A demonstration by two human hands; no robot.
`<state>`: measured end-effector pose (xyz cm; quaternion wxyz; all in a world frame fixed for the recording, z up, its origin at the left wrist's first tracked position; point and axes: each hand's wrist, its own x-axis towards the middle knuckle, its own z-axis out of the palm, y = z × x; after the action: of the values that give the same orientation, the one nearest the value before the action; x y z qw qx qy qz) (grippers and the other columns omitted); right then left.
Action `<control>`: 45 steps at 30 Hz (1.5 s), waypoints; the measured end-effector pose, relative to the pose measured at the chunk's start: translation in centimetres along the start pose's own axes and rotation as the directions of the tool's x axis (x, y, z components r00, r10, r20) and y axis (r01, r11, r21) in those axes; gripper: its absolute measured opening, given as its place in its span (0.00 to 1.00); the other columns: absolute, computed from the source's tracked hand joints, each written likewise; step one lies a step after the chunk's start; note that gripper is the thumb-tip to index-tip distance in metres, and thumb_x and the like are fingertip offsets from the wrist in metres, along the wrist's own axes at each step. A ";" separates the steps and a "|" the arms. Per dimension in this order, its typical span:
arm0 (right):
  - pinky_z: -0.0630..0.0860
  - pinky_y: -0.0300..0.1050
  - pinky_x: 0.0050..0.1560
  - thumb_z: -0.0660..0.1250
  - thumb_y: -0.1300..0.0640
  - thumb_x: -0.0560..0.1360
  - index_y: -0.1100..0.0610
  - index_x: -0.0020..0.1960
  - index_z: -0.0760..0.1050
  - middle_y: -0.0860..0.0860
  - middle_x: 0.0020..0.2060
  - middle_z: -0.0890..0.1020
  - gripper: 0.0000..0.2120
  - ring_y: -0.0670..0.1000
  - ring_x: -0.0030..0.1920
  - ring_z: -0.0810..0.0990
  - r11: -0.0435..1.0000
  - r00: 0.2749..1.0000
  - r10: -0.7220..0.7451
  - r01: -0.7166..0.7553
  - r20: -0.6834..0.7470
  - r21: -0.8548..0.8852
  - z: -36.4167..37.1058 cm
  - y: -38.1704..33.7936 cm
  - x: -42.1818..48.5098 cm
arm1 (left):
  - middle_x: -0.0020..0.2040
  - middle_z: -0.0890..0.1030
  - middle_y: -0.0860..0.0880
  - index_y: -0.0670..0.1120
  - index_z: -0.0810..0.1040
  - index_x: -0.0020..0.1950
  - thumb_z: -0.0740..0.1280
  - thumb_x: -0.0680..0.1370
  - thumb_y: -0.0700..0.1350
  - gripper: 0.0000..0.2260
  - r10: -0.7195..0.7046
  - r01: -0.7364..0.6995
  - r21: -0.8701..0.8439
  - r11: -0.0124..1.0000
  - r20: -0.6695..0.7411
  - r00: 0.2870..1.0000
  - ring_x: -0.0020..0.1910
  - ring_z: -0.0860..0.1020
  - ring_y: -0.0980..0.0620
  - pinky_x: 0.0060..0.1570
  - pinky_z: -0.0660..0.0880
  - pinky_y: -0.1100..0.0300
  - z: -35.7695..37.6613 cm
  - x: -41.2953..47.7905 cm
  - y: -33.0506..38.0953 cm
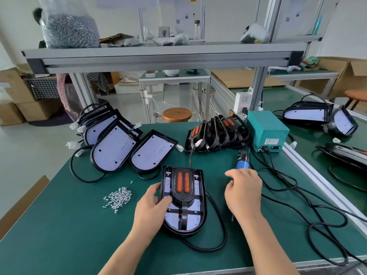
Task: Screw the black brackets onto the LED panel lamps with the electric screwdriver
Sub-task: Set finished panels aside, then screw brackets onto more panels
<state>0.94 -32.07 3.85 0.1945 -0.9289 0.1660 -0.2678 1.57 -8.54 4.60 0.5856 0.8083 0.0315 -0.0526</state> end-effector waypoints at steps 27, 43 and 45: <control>0.69 0.34 0.30 0.74 0.42 0.73 0.53 0.51 0.74 0.44 0.39 0.79 0.17 0.40 0.29 0.74 0.683 0.734 0.026 -0.510 0.679 0.524 -2.1 -4.5 -1.6 | 0.56 0.85 0.59 0.59 0.80 0.64 0.65 0.79 0.45 0.16 0.255 -0.261 -0.156 0.953 -0.059 0.965 0.58 0.81 0.58 0.61 0.76 0.53 0.0 -0.2 -1.1; 0.77 0.43 0.48 0.71 0.52 0.74 0.42 0.53 0.75 0.36 0.48 0.84 0.10 0.40 0.48 0.82 0.709 0.985 0.001 -0.124 0.175 0.695 -6.7 -1.2 0.1 | 0.37 0.82 0.50 0.57 0.82 0.39 0.62 0.83 0.51 0.15 0.133 -0.145 -0.072 0.987 -0.154 0.979 0.31 0.79 0.56 0.42 0.75 0.57 0.5 -0.2 -0.7; 0.78 0.45 0.49 0.71 0.50 0.74 0.40 0.53 0.75 0.36 0.48 0.84 0.11 0.42 0.48 0.83 0.713 0.994 0.026 -0.095 0.109 0.694 -7.6 -0.1 0.5 | 0.37 0.83 0.50 0.56 0.83 0.40 0.61 0.83 0.49 0.15 0.122 -0.129 -0.034 0.991 -0.157 0.980 0.31 0.79 0.57 0.44 0.76 0.55 0.6 -0.2 -0.8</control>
<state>-2.92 -34.22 9.99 0.5463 -0.7922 0.0741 -0.2617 1.29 -8.83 3.69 0.6011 0.7973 0.0267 0.0481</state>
